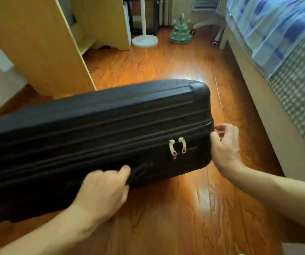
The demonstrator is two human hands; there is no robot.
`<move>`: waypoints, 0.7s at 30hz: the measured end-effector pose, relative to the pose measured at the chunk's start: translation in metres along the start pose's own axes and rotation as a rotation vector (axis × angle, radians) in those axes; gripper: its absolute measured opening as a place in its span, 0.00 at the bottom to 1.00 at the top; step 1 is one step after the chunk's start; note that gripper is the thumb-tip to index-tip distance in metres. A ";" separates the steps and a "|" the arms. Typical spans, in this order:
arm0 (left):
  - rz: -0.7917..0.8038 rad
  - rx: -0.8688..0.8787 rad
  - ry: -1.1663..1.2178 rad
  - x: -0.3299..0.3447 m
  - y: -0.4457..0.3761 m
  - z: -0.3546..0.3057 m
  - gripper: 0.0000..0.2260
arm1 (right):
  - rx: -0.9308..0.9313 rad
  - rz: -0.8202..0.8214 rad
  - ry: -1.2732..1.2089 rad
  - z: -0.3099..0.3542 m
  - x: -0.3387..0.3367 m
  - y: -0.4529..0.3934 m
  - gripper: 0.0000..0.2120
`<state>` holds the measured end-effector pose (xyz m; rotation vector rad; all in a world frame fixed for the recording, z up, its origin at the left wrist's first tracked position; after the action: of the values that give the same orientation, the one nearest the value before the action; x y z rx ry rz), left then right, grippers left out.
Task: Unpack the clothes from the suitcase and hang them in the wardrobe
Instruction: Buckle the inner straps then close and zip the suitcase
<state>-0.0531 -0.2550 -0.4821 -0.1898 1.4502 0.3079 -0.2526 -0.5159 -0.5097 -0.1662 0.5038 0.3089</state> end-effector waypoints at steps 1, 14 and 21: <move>-0.086 0.009 -0.042 -0.027 0.002 0.014 0.15 | -0.105 0.018 0.019 0.028 -0.008 -0.003 0.10; -0.355 -0.214 0.206 -0.176 -0.042 0.159 0.08 | -0.247 0.300 0.351 0.196 -0.008 -0.025 0.20; -0.479 -0.150 0.462 -0.141 -0.057 0.182 0.11 | -0.511 0.295 0.521 0.193 0.011 0.012 0.09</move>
<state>0.1243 -0.2652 -0.3250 -0.7562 1.7778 -0.0262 -0.1609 -0.4571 -0.3490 -0.6841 0.9630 0.6893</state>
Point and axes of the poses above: each hand's wrist, its own y-axis away from the middle knuckle, its own x-axis out of the palm, z = x × y, the point moved 3 cm from there along -y, towards the middle knuckle, and after that the axes turned 3 degrees about z, right-handed, at the moved point
